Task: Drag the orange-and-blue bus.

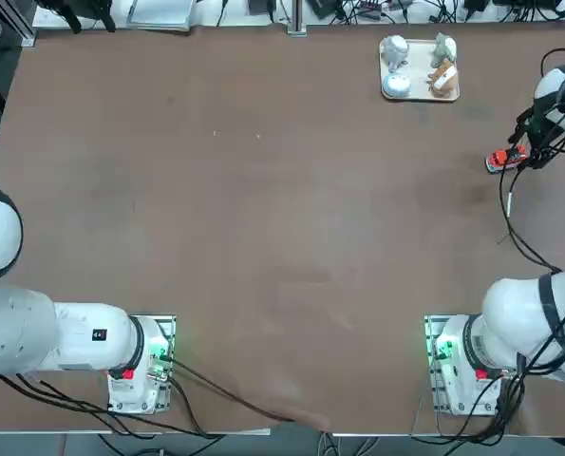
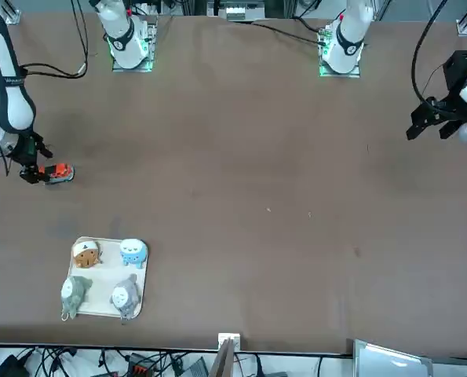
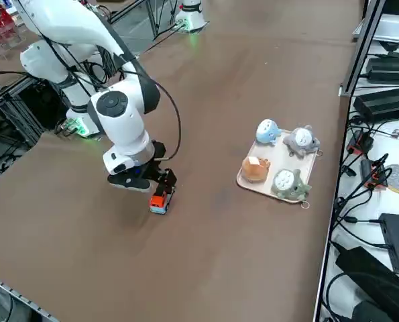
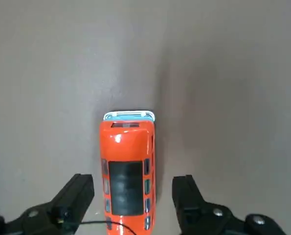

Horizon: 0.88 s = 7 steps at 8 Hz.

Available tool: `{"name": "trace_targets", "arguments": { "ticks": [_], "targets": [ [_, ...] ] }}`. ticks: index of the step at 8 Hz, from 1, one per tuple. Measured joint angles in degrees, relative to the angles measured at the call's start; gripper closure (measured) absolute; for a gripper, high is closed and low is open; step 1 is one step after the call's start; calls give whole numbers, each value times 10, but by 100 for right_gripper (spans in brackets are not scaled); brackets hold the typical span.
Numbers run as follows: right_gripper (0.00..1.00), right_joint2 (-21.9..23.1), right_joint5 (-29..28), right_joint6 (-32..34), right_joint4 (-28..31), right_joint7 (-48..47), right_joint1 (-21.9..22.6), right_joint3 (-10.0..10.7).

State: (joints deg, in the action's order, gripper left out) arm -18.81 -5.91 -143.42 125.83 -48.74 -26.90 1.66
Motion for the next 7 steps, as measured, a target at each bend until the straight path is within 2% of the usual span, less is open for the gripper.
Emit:
{"name": "trace_targets", "arguments": {
  "ticks": [5, 6, 7],
  "targets": [
    [3, -25, 0, -17, 0, 0, 1, -6],
    [6, -27, 0, -18, 0, -1, 1, -7],
    [15, -27, 0, -18, 0, -1, 1, -8]
  ]
}}
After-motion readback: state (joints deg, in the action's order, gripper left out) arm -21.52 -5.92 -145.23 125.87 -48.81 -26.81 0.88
